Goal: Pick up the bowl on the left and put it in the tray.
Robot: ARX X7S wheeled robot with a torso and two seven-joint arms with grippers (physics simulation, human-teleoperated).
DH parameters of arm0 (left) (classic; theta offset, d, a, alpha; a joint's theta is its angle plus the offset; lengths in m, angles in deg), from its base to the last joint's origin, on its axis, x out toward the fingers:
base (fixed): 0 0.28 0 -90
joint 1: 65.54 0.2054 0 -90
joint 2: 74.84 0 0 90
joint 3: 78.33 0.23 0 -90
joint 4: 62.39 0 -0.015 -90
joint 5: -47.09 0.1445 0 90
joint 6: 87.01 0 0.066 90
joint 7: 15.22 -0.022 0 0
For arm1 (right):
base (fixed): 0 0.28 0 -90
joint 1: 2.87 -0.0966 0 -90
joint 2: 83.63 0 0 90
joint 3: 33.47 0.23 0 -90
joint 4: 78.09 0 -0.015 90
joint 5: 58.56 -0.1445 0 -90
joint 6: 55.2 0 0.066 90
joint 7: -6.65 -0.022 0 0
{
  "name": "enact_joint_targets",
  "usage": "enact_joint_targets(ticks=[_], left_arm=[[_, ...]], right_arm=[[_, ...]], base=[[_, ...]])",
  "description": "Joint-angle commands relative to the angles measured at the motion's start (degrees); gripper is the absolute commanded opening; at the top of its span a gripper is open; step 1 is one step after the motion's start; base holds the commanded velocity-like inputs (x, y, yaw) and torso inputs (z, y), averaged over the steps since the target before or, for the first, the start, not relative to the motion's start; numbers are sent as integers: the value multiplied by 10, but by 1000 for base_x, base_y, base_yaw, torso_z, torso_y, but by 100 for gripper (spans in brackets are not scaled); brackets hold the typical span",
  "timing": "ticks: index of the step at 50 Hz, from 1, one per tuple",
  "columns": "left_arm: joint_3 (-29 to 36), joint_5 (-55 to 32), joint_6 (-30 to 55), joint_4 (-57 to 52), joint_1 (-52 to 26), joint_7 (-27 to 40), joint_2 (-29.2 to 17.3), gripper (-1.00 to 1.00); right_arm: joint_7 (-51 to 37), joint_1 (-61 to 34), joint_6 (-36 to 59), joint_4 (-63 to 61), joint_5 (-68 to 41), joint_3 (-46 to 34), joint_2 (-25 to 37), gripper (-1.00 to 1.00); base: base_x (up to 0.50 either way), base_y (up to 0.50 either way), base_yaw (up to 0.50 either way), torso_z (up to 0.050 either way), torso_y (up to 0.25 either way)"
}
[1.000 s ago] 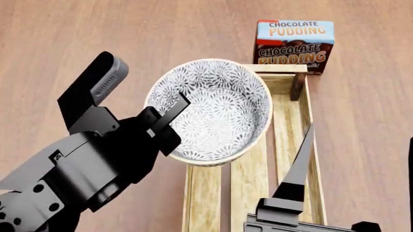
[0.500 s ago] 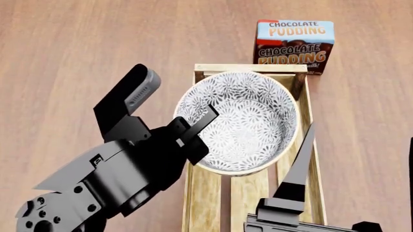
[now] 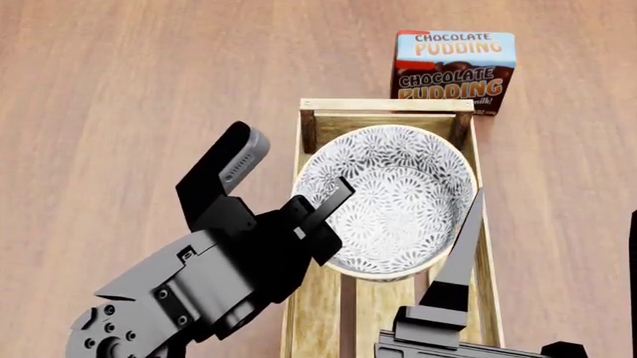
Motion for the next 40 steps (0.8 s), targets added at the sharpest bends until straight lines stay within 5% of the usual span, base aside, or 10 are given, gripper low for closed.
enact_joint_targets(ticks=[1,40], left_arm=[[32,-10,-61,17,-2,-48,1,-100],[177,-62,-204,46,-15,-94,2,-100]], right_arm=[[-2,-2,-1,0,-2,-2,2,100],[-7,-5,-10,-1,-4,-7,8,100]], base=[[0,0,0,0,0],[0,0,0,0,1]])
